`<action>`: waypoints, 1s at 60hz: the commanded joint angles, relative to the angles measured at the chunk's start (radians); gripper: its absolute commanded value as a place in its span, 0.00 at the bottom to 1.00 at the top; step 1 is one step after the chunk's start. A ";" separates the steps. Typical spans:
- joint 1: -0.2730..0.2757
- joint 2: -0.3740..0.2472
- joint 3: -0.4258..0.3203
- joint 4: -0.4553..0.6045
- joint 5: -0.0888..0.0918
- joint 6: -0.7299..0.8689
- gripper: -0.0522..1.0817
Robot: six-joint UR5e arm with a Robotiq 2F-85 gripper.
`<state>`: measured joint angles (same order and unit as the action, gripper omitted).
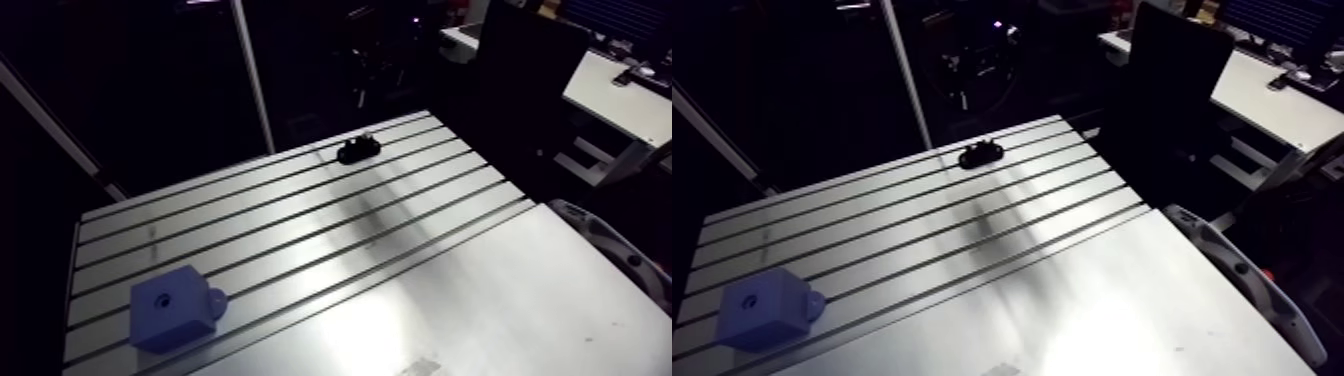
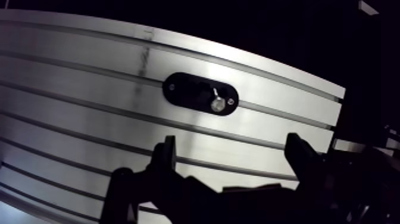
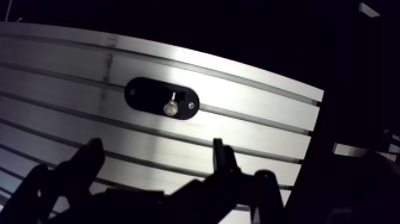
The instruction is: Pick up the M10 bolt and insert it into the hex recess until seated.
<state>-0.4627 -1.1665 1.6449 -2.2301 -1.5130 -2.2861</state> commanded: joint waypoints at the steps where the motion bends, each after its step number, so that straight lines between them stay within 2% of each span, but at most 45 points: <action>1: -0.004 0.042 -0.007 -0.012 0.006 0.009 0.05; 15: -0.004 0.075 -0.006 -0.059 0.011 0.023 0.07; 21: -0.004 0.084 -0.006 -0.069 0.007 0.040 0.15; 23: -0.002 0.086 -0.006 -0.077 0.007 0.042 0.21; 28: -0.002 0.086 -0.007 -0.082 0.010 0.043 0.26; 39: -0.002 0.095 -0.007 -0.083 0.011 0.043 0.28; 42: -0.002 0.098 -0.007 -0.083 0.011 0.044 0.32; 60: -0.005 0.115 -0.015 -0.097 0.010 0.041 0.39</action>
<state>-0.4666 -1.0599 1.6339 -2.3147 -1.5036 -2.2431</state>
